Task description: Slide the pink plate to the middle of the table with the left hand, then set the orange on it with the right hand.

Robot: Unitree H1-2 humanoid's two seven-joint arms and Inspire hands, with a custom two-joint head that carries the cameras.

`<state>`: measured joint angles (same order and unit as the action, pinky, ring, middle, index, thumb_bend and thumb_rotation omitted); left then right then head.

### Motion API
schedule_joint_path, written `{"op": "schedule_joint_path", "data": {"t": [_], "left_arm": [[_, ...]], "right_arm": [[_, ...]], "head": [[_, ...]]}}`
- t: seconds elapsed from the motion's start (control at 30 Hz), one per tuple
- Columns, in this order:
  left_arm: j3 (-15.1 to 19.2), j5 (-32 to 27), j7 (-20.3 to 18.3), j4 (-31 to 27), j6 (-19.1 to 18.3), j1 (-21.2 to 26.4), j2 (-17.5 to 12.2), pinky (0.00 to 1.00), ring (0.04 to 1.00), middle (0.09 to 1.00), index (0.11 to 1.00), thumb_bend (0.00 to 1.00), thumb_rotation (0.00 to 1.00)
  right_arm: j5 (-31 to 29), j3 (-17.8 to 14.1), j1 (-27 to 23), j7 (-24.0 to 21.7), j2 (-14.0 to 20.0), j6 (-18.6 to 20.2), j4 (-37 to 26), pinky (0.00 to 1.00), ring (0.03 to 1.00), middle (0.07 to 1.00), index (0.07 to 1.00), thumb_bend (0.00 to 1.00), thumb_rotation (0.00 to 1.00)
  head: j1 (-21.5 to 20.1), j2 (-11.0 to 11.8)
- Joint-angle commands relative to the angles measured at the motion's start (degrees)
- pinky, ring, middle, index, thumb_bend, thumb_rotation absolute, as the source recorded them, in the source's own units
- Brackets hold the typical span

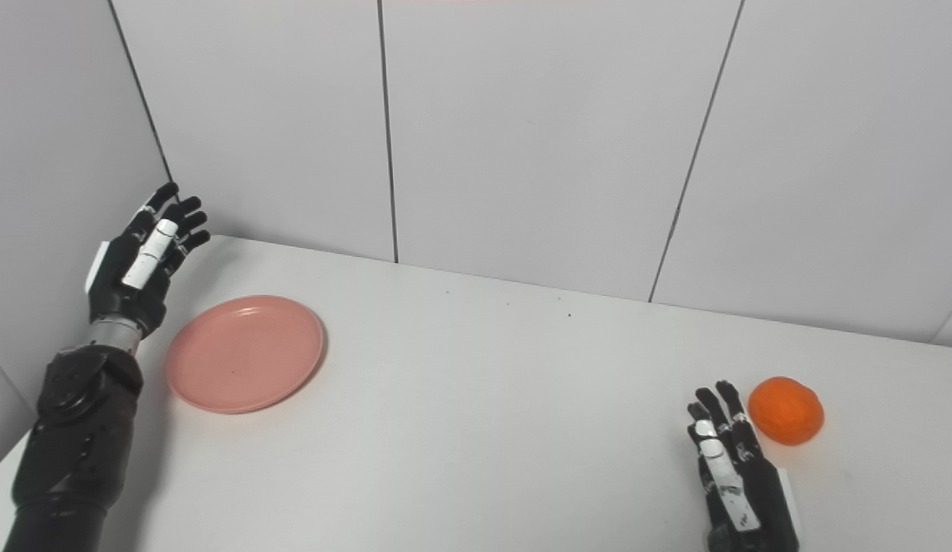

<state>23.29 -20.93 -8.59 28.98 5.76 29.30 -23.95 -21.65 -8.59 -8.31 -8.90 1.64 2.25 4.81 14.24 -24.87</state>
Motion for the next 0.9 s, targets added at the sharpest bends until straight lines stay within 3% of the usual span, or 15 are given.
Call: {"op": "schedule_joint_path", "data": {"t": [0.0,0.07,0.17,0.27,0.4,0.73,0.87], "left_arm": [[0.54,-0.04,-0.54,-0.18,3.04,1.35,-2.57,0.82,0.831,0.835,0.880,0.92,0.52],[0.70,0.07,-0.22,0.43,3.22,1.32,-2.79,0.79,0.807,0.826,0.875,0.82,0.48],[1.10,-0.15,-0.14,1.45,3.55,1.52,-3.08,0.78,0.807,0.823,0.877,0.80,0.47],[1.72,-0.97,-0.70,4.10,4.64,2.34,-3.44,0.82,0.833,0.823,0.871,0.88,0.48],[1.74,-0.22,-0.83,6.99,6.56,2.76,-4.03,0.81,0.823,0.790,0.859,0.98,0.50],[1.96,-0.55,-2.22,18.03,11.01,4.75,-6.65,0.69,0.742,0.745,0.801,1.00,0.48],[2.44,-1.76,-4.78,26.32,13.29,6.57,-8.36,0.67,0.709,0.726,0.823,0.99,0.45]], "right_arm": [[-0.37,-0.69,1.32,0.06,-0.02,-0.23,3.23,1.00,0.969,0.939,0.965,0.73,0.50],[0.01,-0.89,1.23,0.46,-0.06,-0.64,3.58,0.99,0.944,0.917,0.945,0.75,0.48],[0.00,-0.96,1.19,0.39,-0.04,-0.55,3.67,0.99,0.937,0.909,0.943,0.74,0.48],[-0.51,-0.79,1.01,-0.26,-0.17,-0.67,3.94,1.00,0.945,0.921,0.953,0.72,0.48],[-1.33,-1.11,0.88,-0.52,-0.57,-1.04,4.28,1.00,0.949,0.931,0.952,0.72,0.46],[-1.77,-1.35,0.94,-0.14,-1.10,-0.34,3.70,1.00,0.950,0.930,0.959,0.71,0.42],[-1.06,-1.22,0.93,0.39,-1.11,-0.17,3.45,0.98,0.933,0.912,0.939,0.73,0.42]], "head": [[-0.44,-0.08],[-0.91,-0.07],[-1.34,-0.12],[-1.45,-0.13],[-1.68,-0.20],[-2.20,-0.14],[-2.55,-0.28]]}}
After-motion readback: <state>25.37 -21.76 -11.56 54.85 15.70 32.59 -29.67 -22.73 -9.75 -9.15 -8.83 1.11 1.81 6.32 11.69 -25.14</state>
